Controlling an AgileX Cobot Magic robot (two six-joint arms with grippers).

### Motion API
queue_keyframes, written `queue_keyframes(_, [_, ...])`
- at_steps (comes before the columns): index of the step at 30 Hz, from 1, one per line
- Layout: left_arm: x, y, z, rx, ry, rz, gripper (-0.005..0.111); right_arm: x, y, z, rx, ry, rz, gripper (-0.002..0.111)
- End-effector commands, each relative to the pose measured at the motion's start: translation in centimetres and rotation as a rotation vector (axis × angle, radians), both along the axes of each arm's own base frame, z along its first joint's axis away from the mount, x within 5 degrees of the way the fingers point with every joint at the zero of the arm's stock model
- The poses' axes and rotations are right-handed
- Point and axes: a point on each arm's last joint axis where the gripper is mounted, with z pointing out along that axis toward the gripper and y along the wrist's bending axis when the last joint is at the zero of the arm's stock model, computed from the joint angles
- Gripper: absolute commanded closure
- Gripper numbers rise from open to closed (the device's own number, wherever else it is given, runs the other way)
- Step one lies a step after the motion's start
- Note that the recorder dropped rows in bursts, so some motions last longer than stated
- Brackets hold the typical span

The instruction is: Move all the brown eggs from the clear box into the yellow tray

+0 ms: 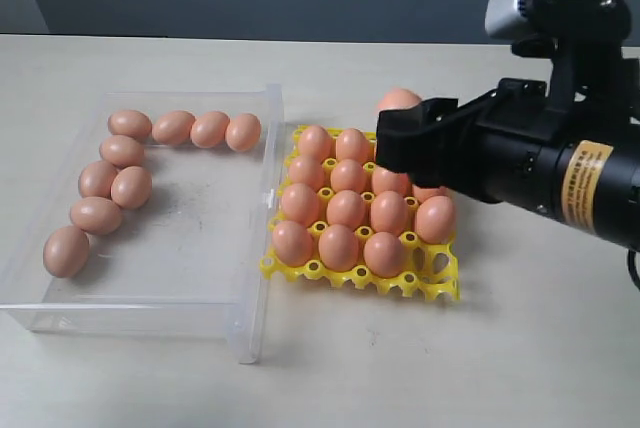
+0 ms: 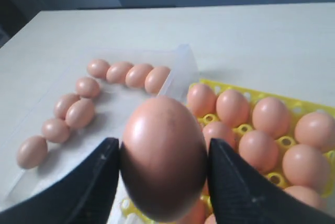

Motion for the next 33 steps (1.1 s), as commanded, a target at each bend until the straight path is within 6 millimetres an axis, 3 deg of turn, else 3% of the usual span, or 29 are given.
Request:
queue_keyframes(1, [0.0,0.0,0.0,-0.004,-0.011,-0.001,0.106,-0.8,1.5,-0.3,0.057,0.066,0.165,0.109])
queue_keyframes(7, [0.0,0.0,0.0,-0.004,-0.011,-0.001,0.106,-4.1,4.0,0.9,0.266,0.211,0.568,0.109])
queue_keyframes(10, [0.0,0.0,0.0,-0.004,-0.011,-0.001,0.106,-5.8,4.9,3.3,0.371,0.245,0.795,0.109])
queue_keyframes(14, [0.0,0.0,0.0,-0.004,-0.011,-0.001,0.106,-5.9,5.3,6.8,0.418,0.131,0.871,0.109])
queue_keyframes(18, [0.0,0.0,0.0,-0.004,-0.011,-0.001,0.106,-4.2,4.3,9.5,0.39,-0.043,0.645,0.109])
queue_keyframes(22, [0.0,0.0,0.0,-0.004,-0.011,-0.001,0.106,-2.4,2.2,10.3,0.339,-0.153,0.345,0.109])
queue_keyframes(25, [0.0,0.0,0.0,-0.004,-0.011,-0.001,0.106,-1.7,0.8,9.9,0.326,-0.164,0.185,0.109])
queue_keyframes(33, [0.0,0.0,0.0,-0.004,-0.011,-0.001,0.106,-2.2,-2.7,6.8,0.207,-0.212,-0.016,0.109])
